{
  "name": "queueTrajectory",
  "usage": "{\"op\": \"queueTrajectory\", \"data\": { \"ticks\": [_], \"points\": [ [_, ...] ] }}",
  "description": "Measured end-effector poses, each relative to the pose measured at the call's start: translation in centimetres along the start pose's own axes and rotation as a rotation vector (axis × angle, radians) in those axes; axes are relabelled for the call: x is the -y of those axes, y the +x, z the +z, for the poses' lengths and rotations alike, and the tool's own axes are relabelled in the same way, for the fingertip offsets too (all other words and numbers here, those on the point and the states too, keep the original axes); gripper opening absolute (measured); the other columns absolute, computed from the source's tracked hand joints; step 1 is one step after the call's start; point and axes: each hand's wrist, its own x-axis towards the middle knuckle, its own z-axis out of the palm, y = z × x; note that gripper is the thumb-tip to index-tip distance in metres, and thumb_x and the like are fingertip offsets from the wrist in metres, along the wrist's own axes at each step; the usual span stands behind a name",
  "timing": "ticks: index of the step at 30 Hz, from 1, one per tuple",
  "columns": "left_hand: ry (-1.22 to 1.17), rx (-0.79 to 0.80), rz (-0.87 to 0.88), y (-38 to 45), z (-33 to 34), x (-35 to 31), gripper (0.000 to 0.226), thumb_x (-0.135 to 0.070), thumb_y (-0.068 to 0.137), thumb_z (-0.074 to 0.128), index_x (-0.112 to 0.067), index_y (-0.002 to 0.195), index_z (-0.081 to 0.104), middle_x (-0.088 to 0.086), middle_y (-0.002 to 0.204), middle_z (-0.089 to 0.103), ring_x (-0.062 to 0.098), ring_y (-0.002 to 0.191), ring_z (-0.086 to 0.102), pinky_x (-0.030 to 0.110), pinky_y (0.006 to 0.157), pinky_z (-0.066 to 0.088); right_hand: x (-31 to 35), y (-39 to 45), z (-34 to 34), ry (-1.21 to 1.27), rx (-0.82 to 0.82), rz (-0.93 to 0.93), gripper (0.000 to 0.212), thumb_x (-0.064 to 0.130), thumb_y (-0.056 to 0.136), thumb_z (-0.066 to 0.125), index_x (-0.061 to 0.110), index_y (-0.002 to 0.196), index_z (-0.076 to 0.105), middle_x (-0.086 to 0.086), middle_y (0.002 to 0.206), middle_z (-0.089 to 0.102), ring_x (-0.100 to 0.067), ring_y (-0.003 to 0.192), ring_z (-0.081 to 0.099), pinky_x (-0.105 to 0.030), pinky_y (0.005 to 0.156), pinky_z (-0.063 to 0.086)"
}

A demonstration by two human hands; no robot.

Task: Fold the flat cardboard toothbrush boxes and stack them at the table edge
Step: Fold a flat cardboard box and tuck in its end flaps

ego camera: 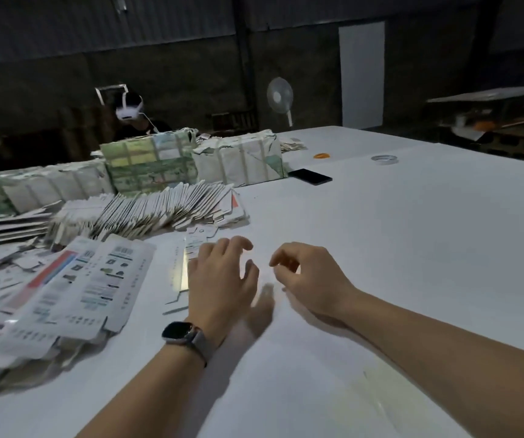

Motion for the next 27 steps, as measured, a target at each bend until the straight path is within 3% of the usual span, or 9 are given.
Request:
{"op": "queueTrajectory", "data": {
  "ticks": [3,5,7,10,14,19,23,26,27],
  "points": [
    [0.239,0.235,-0.239,0.8,0.1,2.5,0.046,-0.043,0.095,0.051,-0.032,0.139,0.041,0.001,0.149,0.043,0.035,0.14,0.032,0.053,0.108,0.03,-0.2,0.0,0.0,0.026,0.012,0.002,0.022,0.013,0.089,0.063,0.033,0.079,0.063,0.015,0.075,0.063,-0.008,0.075,0.06,-0.027,0.077,0.05],
    [0.23,0.365,-0.39,1.2,0.0,3.8,0.052,-0.047,0.096,0.048,-0.031,0.144,0.033,0.005,0.152,0.039,0.039,0.137,0.035,0.054,0.108,0.03,-0.3,0.0,0.1,0.04,0.029,0.002,0.024,0.012,0.089,0.063,0.035,0.078,0.062,0.015,0.075,0.063,-0.008,0.074,0.059,-0.027,0.077,0.05],
    [0.187,0.38,-0.436,1.5,0.0,4.6,0.056,-0.045,0.096,0.051,-0.03,0.147,0.03,0.007,0.152,0.039,0.04,0.13,0.044,0.053,0.106,0.033,-0.3,0.0,0.1,0.06,0.029,-0.006,0.024,0.012,0.088,0.063,0.034,0.079,0.063,0.014,0.075,0.063,-0.008,0.074,0.059,-0.027,0.077,0.05],
    [0.121,0.338,-0.425,2.0,-0.7,5.3,0.059,-0.034,0.094,0.058,-0.03,0.146,0.03,0.006,0.152,0.037,0.04,0.122,0.053,0.049,0.097,0.041,-0.3,0.1,0.0,0.104,0.008,0.0,0.023,0.011,0.088,0.062,0.032,0.079,0.064,0.014,0.076,0.064,-0.009,0.074,0.059,-0.028,0.077,0.05],
    [0.079,0.198,-0.356,2.2,-1.4,4.9,0.053,-0.027,0.086,0.067,-0.028,0.132,0.043,0.006,0.127,0.056,0.031,0.095,0.056,0.037,0.075,0.041,-0.4,0.1,0.0,0.143,-0.014,0.011,0.025,0.011,0.087,0.062,0.034,0.077,0.062,0.014,0.074,0.063,-0.008,0.071,0.057,-0.029,0.077,0.05],
    [0.139,0.016,-0.173,2.1,-2.1,2.7,0.041,-0.009,0.088,0.056,-0.024,0.125,0.046,0.006,0.118,0.068,0.04,0.097,0.063,0.046,0.073,0.052,-1.0,0.3,0.2,0.175,-0.017,0.037,0.027,0.013,0.088,0.062,0.037,0.076,0.062,0.016,0.068,0.061,-0.001,0.064,0.054,-0.016,0.067,0.044],
    [0.229,-0.072,-0.004,2.2,-3.5,1.6,0.039,0.001,0.083,0.061,-0.019,0.116,0.057,0.009,0.11,0.069,0.041,0.079,0.062,0.044,0.058,0.051,-1.3,0.6,0.4,0.198,-0.01,0.049,0.019,0.015,0.089,0.063,0.034,0.084,0.065,0.018,0.066,0.06,-0.001,0.063,0.053,-0.021,0.068,0.046],
    [0.045,-0.29,0.143,1.8,-4.0,0.0,0.024,-0.005,0.079,0.054,-0.012,0.098,0.065,0.009,0.102,0.067,0.033,0.068,0.059,0.04,0.055,0.05,-1.3,0.7,0.6,0.327,-0.018,0.093,0.006,0.031,0.09,0.063,0.03,0.095,0.066,0.012,0.074,0.061,-0.008,0.07,0.056,-0.032,0.071,0.054],
    [-0.107,-0.344,0.15,1.6,-3.6,-0.7,0.024,-0.008,0.077,0.05,-0.012,0.095,0.065,0.008,0.102,0.065,0.025,0.07,0.058,0.04,0.057,0.052,-1.2,0.8,0.6,0.414,-0.029,0.128,0.018,0.042,0.087,0.06,0.031,0.102,0.065,0.009,0.079,0.063,-0.011,0.072,0.058,-0.034,0.068,0.054]
  ]
}}
